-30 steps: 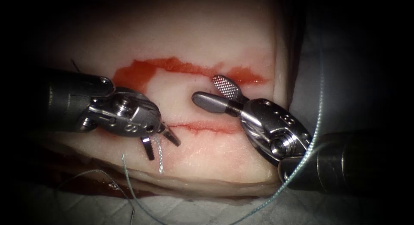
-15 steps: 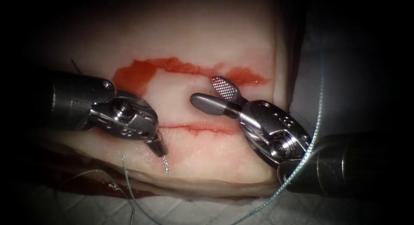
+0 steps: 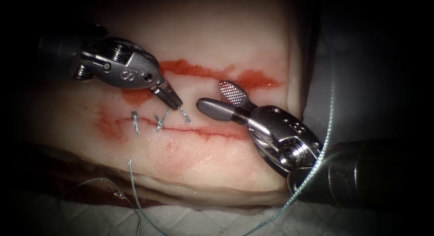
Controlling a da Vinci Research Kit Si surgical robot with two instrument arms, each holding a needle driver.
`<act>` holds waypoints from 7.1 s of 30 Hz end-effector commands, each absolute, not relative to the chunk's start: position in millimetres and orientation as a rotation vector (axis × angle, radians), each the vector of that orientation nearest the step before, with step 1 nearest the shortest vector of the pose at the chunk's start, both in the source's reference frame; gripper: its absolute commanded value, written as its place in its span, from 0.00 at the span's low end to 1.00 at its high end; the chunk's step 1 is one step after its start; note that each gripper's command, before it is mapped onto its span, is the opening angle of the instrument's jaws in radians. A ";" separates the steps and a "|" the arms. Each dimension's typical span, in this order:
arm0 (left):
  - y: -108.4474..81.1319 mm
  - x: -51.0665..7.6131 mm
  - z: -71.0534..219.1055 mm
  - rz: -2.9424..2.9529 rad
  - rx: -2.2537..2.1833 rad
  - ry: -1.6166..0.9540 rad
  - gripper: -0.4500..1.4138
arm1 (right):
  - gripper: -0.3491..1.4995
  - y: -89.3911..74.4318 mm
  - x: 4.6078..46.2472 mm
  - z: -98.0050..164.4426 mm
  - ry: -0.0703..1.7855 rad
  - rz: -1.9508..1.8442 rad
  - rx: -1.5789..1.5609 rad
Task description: Wound Closure
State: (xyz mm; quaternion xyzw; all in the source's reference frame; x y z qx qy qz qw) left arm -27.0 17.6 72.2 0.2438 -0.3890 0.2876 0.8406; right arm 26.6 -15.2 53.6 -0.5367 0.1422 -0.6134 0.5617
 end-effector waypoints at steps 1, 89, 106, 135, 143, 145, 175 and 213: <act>17.7 -27.3 73.1 0.522 0.563 -0.811 0.03 | 0.89 -15.3 27.4 54.1 0.337 -1.445 -1.268; 10.3 -31.5 72.6 0.740 0.638 -0.637 0.23 | 0.88 -20.5 24.4 54.7 0.432 -1.523 -1.216; 9.6 -31.9 72.6 0.692 0.673 -0.621 0.00 | 0.90 -20.6 24.4 54.7 0.442 -1.508 -1.210; 15.2 -27.4 73.1 0.069 0.636 -0.879 0.00 | 0.84 -21.5 28.2 57.2 0.405 -1.506 -1.217; 14.3 -27.2 73.0 -0.114 0.540 -1.028 0.00 | 0.84 -20.9 31.4 57.6 0.382 -1.494 -1.207; 14.4 -27.3 73.1 -0.139 0.522 -1.029 0.00 | 0.84 -20.7 32.1 57.8 0.376 -1.491 -1.205; 14.8 -25.5 72.5 -0.233 0.428 -1.136 0.00 | 0.88 -19.0 36.3 61.3 0.318 -1.472 -1.195; 14.6 -25.3 71.9 -0.239 0.430 -1.144 0.00 | 0.55 -17.0 40.4 63.5 0.245 -1.455 -1.220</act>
